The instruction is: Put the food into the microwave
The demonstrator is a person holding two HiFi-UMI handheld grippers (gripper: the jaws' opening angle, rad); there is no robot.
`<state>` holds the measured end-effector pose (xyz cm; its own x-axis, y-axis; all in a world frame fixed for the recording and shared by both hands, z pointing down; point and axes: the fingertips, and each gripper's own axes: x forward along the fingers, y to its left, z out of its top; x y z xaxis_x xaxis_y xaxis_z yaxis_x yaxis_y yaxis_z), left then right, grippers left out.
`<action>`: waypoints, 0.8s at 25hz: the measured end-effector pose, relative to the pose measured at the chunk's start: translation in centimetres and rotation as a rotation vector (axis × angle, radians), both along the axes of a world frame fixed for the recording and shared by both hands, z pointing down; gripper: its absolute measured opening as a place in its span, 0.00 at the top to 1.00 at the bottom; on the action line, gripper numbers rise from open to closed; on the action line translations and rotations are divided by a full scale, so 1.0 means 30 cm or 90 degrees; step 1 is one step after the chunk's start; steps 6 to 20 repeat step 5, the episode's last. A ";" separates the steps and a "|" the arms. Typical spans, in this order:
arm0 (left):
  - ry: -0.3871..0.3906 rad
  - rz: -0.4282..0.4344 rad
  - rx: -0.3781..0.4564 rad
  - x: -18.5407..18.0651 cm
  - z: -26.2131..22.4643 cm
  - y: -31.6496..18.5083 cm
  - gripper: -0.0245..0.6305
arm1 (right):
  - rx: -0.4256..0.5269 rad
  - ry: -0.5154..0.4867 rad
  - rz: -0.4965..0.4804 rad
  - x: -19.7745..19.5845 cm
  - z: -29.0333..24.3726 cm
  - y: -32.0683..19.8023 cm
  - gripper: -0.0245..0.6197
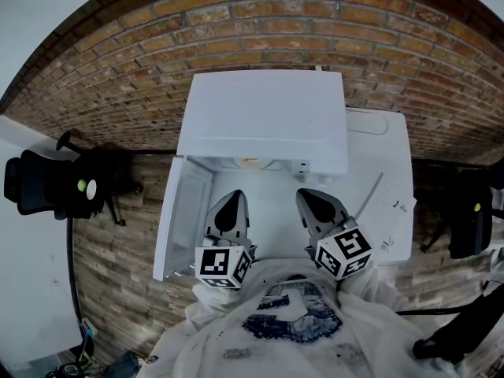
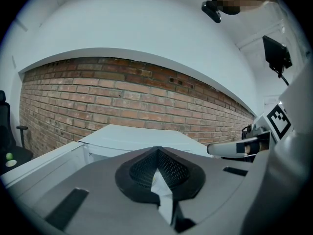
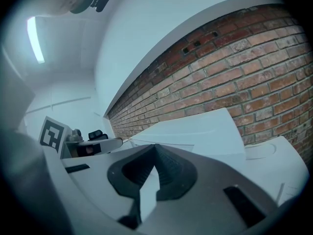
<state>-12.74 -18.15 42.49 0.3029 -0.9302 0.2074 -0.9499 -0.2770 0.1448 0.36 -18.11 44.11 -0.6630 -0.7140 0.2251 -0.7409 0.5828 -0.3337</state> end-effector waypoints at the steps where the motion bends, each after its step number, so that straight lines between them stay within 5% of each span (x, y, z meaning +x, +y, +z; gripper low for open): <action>1: 0.000 0.000 -0.001 0.000 0.001 -0.001 0.95 | 0.000 0.000 0.000 -0.001 0.000 -0.001 0.94; 20: -0.001 0.002 -0.005 0.002 0.004 -0.007 0.95 | -0.002 -0.002 -0.003 -0.005 -0.001 -0.006 0.94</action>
